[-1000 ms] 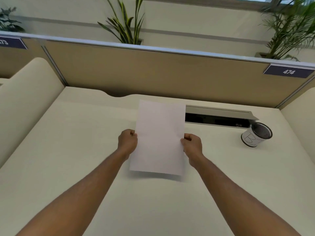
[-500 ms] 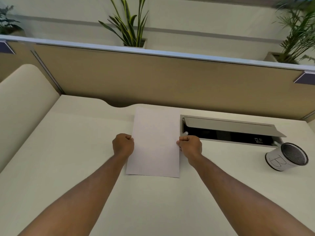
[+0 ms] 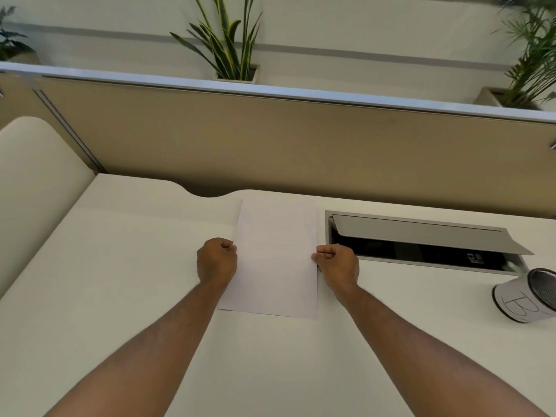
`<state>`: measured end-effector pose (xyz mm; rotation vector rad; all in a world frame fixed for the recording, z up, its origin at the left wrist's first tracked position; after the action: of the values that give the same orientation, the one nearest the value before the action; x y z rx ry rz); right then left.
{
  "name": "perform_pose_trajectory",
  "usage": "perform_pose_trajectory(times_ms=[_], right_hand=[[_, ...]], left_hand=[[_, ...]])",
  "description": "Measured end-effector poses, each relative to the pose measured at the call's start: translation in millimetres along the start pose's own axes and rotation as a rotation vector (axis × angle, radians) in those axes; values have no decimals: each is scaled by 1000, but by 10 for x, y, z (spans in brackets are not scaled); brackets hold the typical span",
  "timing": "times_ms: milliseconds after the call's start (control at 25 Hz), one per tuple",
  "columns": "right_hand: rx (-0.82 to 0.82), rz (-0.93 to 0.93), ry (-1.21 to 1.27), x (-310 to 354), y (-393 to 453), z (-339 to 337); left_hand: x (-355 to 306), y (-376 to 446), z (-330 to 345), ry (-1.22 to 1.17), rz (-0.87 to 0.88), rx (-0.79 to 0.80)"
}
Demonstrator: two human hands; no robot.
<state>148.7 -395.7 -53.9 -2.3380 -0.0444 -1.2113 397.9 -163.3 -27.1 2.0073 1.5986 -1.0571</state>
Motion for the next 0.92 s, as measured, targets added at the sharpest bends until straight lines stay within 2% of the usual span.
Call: perform_pose_trajectory(times_ms=[400, 600, 920], right_hand=[[-23, -96, -100, 157, -60, 21], [-5, -210, -209, 239, -118, 95], [11, -221, -233, 245, -91, 107]], left_hand=[[-71, 10, -69, 52, 102, -57], [-126, -36, -6, 148, 205, -10], [-161, -46, 0, 181, 179, 26]])
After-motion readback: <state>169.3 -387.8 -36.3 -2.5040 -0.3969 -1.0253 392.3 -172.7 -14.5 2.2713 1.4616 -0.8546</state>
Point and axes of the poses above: each hand's wrist, its own y-axis towards the middle knuckle, its own z-axis out of the palm, x = y × z, the point moved 10 cm from there along y, towards the middle knuckle, and after that the axes turned 6 degrees about z, right-handed, at the moved point
